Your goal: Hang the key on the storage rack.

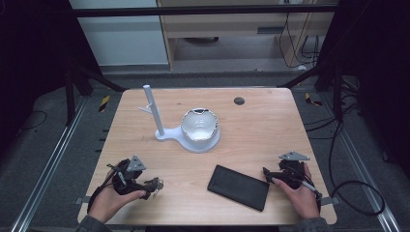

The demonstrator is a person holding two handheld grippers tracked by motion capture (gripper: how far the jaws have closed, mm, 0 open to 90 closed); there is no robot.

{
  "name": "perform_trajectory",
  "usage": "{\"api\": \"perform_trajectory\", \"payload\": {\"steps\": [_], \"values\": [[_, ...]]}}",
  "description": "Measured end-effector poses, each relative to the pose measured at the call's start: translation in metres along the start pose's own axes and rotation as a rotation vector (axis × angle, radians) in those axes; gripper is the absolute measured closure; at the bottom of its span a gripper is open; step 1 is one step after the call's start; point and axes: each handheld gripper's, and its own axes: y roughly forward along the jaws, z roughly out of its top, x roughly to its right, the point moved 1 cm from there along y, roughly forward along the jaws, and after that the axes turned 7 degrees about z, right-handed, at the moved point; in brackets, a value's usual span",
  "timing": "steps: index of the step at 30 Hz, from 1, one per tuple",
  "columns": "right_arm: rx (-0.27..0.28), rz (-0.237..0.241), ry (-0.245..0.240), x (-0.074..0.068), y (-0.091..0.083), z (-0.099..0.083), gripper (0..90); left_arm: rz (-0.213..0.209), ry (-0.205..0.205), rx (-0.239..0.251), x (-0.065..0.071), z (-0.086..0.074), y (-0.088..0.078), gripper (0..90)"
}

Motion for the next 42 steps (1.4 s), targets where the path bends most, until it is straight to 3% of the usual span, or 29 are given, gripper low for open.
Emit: {"api": "perform_trajectory", "payload": {"steps": [4,8,11,15,24,29,35,42], "values": [[0.002,-0.003,0.002,0.000,0.000,0.000,5.6,-0.023,0.016,-0.019,-0.001,0.005,-0.004,8.6],[0.002,-0.002,0.003,0.000,0.000,0.000,5.6,-0.024,0.058,-0.037,-0.003,0.014,-0.009,16.1],[0.002,-0.002,0.003,0.000,0.000,-0.001,5.6,-0.037,0.101,-0.058,-0.003,0.019,-0.005,29.7],[0.002,-0.002,0.003,0.000,0.000,-0.001,5.6,-0.077,0.103,-0.080,-0.004,0.021,0.000,39.0],[0.001,0.003,0.003,-0.001,-0.001,-0.001,5.6,-0.065,0.125,-0.163,-0.005,0.017,0.017,55.3],[0.001,0.003,0.003,-0.001,-0.001,-0.001,5.6,-0.055,0.128,-0.197,-0.007,0.013,0.020,57.2],[0.001,0.003,0.002,-0.001,-0.001,-0.001,5.6,-0.057,0.150,-0.205,-0.007,0.011,0.022,57.5],[0.001,0.002,-0.001,-0.001,-0.001,-0.001,5.6,-0.059,0.126,-0.199,-0.007,0.012,0.022,55.0]]}}
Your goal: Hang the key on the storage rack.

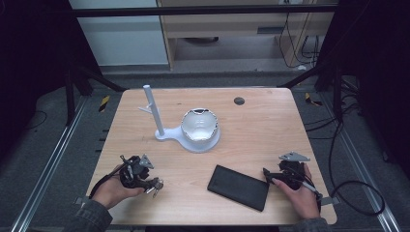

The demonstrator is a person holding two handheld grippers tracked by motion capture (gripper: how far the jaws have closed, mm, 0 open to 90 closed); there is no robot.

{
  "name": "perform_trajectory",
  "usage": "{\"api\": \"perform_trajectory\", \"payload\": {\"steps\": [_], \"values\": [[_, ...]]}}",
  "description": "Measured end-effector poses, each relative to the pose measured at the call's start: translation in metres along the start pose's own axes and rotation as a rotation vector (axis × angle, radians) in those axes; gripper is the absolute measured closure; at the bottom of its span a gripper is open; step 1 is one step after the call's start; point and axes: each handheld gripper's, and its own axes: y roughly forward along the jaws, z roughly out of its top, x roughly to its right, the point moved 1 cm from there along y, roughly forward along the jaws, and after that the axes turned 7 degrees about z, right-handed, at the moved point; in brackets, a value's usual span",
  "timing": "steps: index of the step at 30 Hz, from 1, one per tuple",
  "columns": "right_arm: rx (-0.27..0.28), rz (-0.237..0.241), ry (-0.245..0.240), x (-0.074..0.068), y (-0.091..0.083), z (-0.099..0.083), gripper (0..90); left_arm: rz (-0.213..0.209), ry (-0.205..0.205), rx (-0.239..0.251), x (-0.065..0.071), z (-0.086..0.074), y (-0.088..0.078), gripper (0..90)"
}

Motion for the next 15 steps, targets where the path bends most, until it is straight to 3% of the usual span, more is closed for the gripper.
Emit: {"api": "perform_trajectory", "payload": {"steps": [4,7,12,15], "values": [[0.000,0.001,-0.001,-0.0001,-0.0001,-0.0001,5.6,-0.004,0.008,-0.009,0.0016,-0.0001,0.0005,53.1],[0.001,0.003,0.001,-0.0005,-0.0003,-0.0002,5.6,-0.013,0.025,-0.026,0.0040,-0.0009,0.0025,44.8],[0.000,0.003,0.000,-0.0005,-0.0004,-0.0003,5.6,-0.028,0.054,-0.044,0.0062,-0.0033,0.0082,39.9],[0.000,0.001,-0.004,-0.0003,-0.0002,-0.0004,5.6,-0.035,0.034,-0.035,0.0036,-0.0033,0.0097,40.3]]}}
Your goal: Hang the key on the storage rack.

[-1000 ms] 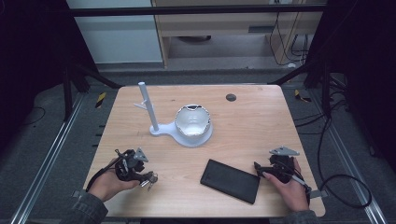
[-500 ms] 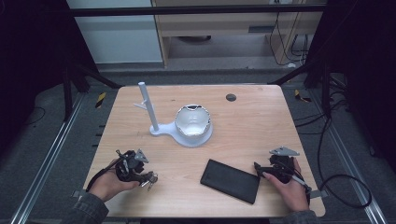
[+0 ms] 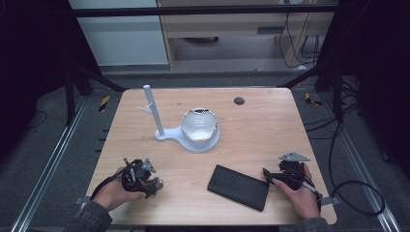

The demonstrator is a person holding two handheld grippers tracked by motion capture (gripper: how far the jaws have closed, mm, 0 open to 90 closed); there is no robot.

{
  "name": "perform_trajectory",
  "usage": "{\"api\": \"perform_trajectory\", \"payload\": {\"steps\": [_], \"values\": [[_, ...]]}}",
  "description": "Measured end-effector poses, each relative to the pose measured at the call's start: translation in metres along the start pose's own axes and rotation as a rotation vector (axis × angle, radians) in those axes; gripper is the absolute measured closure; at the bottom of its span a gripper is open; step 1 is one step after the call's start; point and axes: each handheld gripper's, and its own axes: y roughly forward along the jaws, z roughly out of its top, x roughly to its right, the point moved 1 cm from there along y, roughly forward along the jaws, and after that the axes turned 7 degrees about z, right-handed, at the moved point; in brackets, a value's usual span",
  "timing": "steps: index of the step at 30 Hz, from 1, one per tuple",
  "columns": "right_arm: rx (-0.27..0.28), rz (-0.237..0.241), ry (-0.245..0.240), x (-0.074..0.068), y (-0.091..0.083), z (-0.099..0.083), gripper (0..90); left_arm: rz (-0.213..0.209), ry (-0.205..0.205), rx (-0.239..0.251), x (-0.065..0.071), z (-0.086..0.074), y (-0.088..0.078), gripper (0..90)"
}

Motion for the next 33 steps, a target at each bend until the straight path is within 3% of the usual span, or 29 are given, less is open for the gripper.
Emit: {"api": "perform_trajectory", "payload": {"steps": [5,11,14,17,18,19,29,33], "values": [[-0.001,0.001,0.002,0.000,0.000,0.000,5.4,-0.031,-0.025,0.012,-0.004,0.001,0.002,44.7],[-0.001,0.001,0.000,0.000,0.000,0.000,5.4,-0.046,-0.005,-0.005,-0.003,0.006,0.001,51.5],[-0.002,0.000,0.000,0.000,0.000,0.000,5.4,-0.050,-0.001,-0.011,-0.003,0.009,0.001,64.6],[-0.002,0.001,-0.001,0.000,0.000,0.000,5.4,-0.048,-0.001,-0.023,-0.002,0.010,0.001,67.7],[-0.002,0.001,-0.003,0.000,0.000,0.000,5.4,-0.049,-0.001,-0.028,-0.001,0.011,0.000,76.0],[-0.002,0.001,-0.001,0.000,0.000,0.000,5.3,-0.049,-0.004,-0.029,-0.001,0.011,0.000,78.9],[-0.003,0.002,-0.001,0.000,0.000,0.000,5.2,-0.049,-0.001,-0.063,-0.001,0.015,0.000,80.1],[-0.003,0.002,-0.001,0.000,0.000,0.000,5.2,-0.048,-0.002,-0.053,-0.001,0.015,-0.003,83.2]]}}
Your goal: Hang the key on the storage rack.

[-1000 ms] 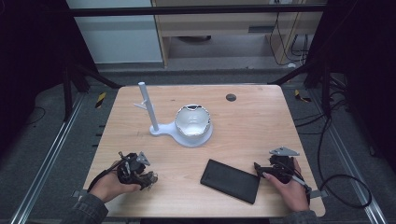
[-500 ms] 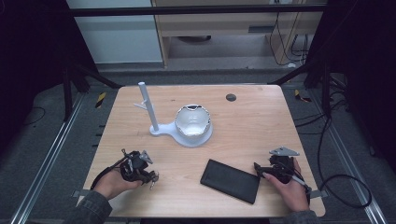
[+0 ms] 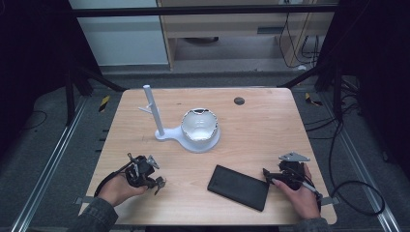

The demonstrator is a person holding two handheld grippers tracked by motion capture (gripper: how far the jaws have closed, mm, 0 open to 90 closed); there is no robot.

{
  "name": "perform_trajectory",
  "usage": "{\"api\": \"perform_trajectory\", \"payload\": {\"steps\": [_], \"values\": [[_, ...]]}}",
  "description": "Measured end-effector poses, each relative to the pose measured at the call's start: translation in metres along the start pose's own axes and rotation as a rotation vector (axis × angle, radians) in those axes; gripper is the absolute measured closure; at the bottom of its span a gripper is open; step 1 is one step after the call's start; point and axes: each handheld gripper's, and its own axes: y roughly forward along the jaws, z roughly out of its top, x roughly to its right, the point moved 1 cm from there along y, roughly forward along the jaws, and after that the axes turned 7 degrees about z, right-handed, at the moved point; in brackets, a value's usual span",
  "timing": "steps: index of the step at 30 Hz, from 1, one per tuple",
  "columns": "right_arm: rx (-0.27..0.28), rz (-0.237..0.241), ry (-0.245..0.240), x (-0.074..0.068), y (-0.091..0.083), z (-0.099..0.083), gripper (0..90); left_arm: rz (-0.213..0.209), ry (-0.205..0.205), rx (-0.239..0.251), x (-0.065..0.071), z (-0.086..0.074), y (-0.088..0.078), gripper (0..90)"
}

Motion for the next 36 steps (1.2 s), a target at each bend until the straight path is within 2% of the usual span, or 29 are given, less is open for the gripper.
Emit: {"api": "perform_trajectory", "payload": {"steps": [2,3,6,11,13,18,23,28,31,32,34,35,36], "values": [[0.000,0.000,-0.001,0.000,0.000,0.000,5.2,0.007,0.003,-0.006,0.000,0.000,0.000,83.4],[0.000,0.001,-0.001,0.000,0.000,0.000,5.2,0.025,-0.002,-0.008,0.001,0.000,0.001,83.4],[0.000,0.000,-0.002,0.000,0.000,0.000,5.2,0.024,-0.004,-0.008,-0.001,0.000,0.001,83.7],[-0.002,0.005,0.004,-0.001,0.000,0.000,4.9,0.010,-0.043,0.020,-0.005,-0.001,-0.003,88.1],[-0.002,0.006,0.003,-0.001,0.000,0.000,4.8,0.012,-0.038,-0.002,-0.008,-0.003,-0.001,89.6],[-0.002,0.005,0.003,-0.001,0.000,0.000,4.8,-0.004,-0.051,0.001,-0.009,-0.005,0.004,89.6],[-0.002,0.005,0.002,-0.001,0.000,0.000,4.7,0.020,-0.043,0.005,-0.008,-0.005,0.004,89.9],[-0.002,0.005,0.003,-0.001,0.000,0.000,4.7,0.018,-0.056,0.017,-0.009,-0.003,-0.006,90.0],[-0.002,0.005,0.003,-0.001,0.000,0.000,4.7,0.018,-0.050,0.021,-0.010,0.002,-0.018,90.0],[-0.001,0.001,-0.002,-0.001,0.000,0.000,4.7,0.025,-0.045,0.031,-0.010,0.006,-0.027,90.0],[-0.001,0.005,0.002,-0.001,0.000,0.000,4.7,0.024,-0.039,0.033,-0.011,0.008,-0.032,90.0],[-0.001,0.004,0.002,-0.001,0.000,0.000,4.6,0.032,-0.030,0.037,-0.011,0.012,-0.041,90.0],[-0.001,0.004,0.002,-0.001,0.000,0.000,4.6,0.032,-0.030,0.037,-0.011,0.012,-0.041,90.0]]}}
